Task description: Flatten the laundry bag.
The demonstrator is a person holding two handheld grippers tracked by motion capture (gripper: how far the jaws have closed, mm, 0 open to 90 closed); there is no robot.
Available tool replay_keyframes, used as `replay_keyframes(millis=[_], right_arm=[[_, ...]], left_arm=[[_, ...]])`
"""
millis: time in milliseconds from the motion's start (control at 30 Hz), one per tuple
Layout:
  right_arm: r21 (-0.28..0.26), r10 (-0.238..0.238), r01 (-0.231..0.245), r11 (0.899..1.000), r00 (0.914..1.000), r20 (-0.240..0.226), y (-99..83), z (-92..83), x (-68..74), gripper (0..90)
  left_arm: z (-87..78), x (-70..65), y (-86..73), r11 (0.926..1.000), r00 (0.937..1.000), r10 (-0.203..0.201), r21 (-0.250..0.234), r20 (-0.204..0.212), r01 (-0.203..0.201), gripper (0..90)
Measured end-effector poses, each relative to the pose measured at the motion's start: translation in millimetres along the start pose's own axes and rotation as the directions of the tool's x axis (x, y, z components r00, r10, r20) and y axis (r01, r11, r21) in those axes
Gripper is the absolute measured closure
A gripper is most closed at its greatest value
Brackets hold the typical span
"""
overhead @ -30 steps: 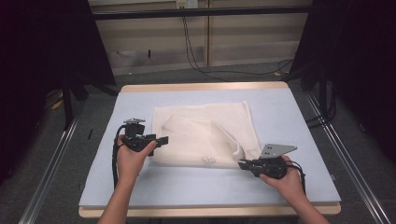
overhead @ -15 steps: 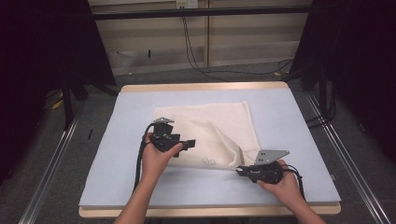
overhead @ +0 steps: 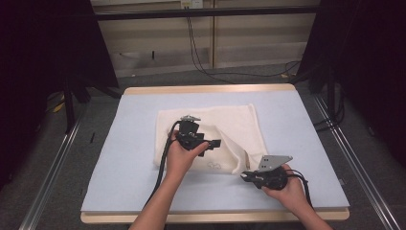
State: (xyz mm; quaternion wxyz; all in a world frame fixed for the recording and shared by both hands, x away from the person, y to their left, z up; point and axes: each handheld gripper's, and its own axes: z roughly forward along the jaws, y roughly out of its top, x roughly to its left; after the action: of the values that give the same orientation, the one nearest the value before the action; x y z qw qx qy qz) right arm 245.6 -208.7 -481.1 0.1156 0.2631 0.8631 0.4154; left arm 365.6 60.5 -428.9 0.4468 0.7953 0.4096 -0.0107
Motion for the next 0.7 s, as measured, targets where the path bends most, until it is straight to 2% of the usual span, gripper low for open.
replay_keyframes(millis=[100,333,367,433,500,600,667,700], right_arm=[[0.001,-0.006,0.006,1.0,1.0,-0.003,0.1,0.3,-0.3,84.8],[0.004,-0.008,0.008,1.0,0.9999,-0.007,0.3,0.9,-0.3,84.8],[0.003,-0.007,0.007,1.0,0.9999,-0.008,0.4,1.0,-0.3,84.8],[0.004,-0.006,0.006,1.0,0.9999,-0.008,0.6,1.2,-0.2,84.8],[0.003,-0.004,0.004,1.0,0.9999,-0.01,0.7,1.5,-0.3,84.8],[0.003,-0.004,0.004,1.0,1.0,-0.009,1.3,2.0,0.0,84.8],[0.003,-0.006,0.006,1.0,1.0,-0.008,1.3,1.9,0.1,84.8],[0.003,-0.006,0.006,1.0,0.9999,-0.01,1.3,1.9,0.0,84.8]], left_arm=[[6.2,-2.2,2.5,1.0,1.0,-0.006,-0.007,0.002,0.007,20.3],[24.1,-15.4,8.2,0.9998,0.9994,-0.007,0.021,0.035,0.006,24.1],[25.3,-16.5,8.9,0.9995,0.9988,-0.014,0.029,0.048,0.012,25.5],[27.9,-19.0,9.6,0.9994,0.999,-0.007,0.035,0.044,0.005,28.1],[31.0,-21.3,9.9,0.9986,0.9971,-0.021,0.051,0.073,0.017,34.9],[34.9,-24.3,10.0,0.9981,0.9964,-0.022,0.058,0.082,0.018,34.8],[36.4,-25.3,9.5,0.9981,0.9961,-0.022,0.06,0.086,0.017,39.4],[36.9,-25.2,9.5,0.9978,0.9957,-0.023,0.064,0.09,0.017,44.5]])
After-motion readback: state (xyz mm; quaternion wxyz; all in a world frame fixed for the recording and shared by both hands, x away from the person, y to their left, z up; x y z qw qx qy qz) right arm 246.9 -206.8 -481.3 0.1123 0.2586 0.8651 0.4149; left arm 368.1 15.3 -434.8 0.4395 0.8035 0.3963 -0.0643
